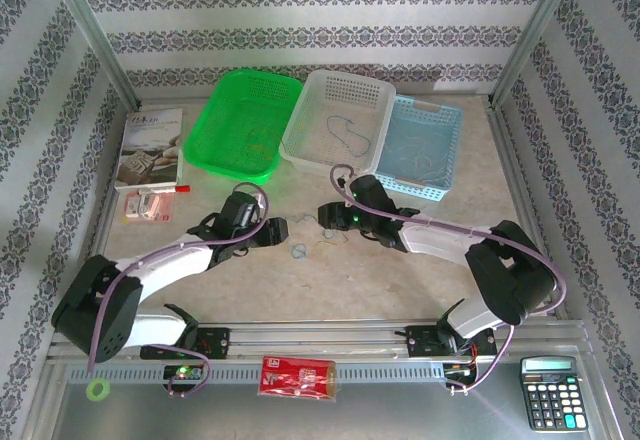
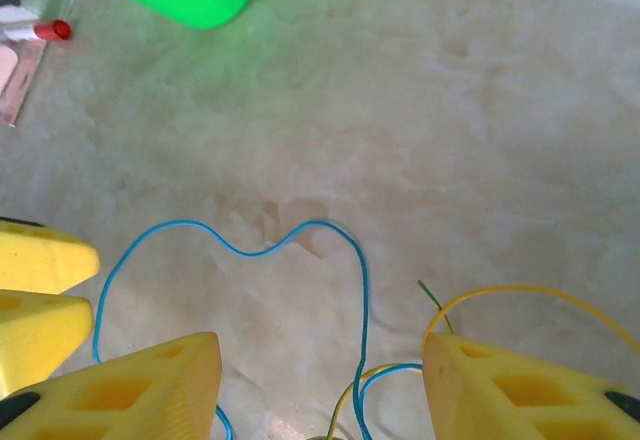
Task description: Untangle the cables
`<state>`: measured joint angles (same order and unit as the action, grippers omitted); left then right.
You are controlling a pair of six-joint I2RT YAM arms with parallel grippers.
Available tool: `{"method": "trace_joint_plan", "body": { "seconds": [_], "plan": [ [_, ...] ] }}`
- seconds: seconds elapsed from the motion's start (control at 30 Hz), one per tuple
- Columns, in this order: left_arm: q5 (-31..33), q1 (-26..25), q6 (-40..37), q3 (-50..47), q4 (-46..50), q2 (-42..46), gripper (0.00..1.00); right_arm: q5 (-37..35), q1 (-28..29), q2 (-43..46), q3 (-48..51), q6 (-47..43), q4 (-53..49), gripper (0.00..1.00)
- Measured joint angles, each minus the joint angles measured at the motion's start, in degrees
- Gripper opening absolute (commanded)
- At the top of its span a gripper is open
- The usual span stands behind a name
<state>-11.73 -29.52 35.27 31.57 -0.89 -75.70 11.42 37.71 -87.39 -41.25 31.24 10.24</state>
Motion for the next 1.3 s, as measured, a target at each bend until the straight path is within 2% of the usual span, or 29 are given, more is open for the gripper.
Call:
{"method": "trace_joint_plan", "body": {
  "seconds": [0.27, 0.37, 0.6, 0.8, 0.9, 1.17, 1.3],
  "plan": [
    [0.46, -1.25, -0.63, 2.71, -2.73, -5.75, 0.53, 0.02, 1.57, -4.09, 0.74, 1.33, 2.97, 0.51],
    [0.7, -1.25, -0.63, 2.95, -3.45, -6.38, 0.55, 0.02, 1.55, -4.9, 1.22, 1.73, 3.65, 0.51],
    [2.23, -1.25, -0.31, 2.62, -3.37, -3.56, 0.68, 0.02, 1.55, -5.14, 2.08, 2.01, 4.63, 0.5],
    [4.72, -1.27, 0.87, 0.76, -3.37, 5.09, 0.71, 0.0, 1.55, -5.14, 2.36, 2.01, 5.07, 0.5],
    [4.72, -1.27, 0.98, 0.79, -3.45, 5.62, 0.72, 0.0, 1.55, -5.14, 2.43, 2.01, 5.07, 0.5],
    [4.7, -3.02, 0.9, 3.41, -3.37, -2.84, 0.72, -0.92, 1.57, -5.14, 3.17, 2.01, 5.51, 0.49],
    [4.76, -4.11, 0.59, 4.9, -3.45, -7.13, 0.65, -1.53, 1.81, -5.14, 3.56, 2.01, 5.77, 0.49]
  ]
}}
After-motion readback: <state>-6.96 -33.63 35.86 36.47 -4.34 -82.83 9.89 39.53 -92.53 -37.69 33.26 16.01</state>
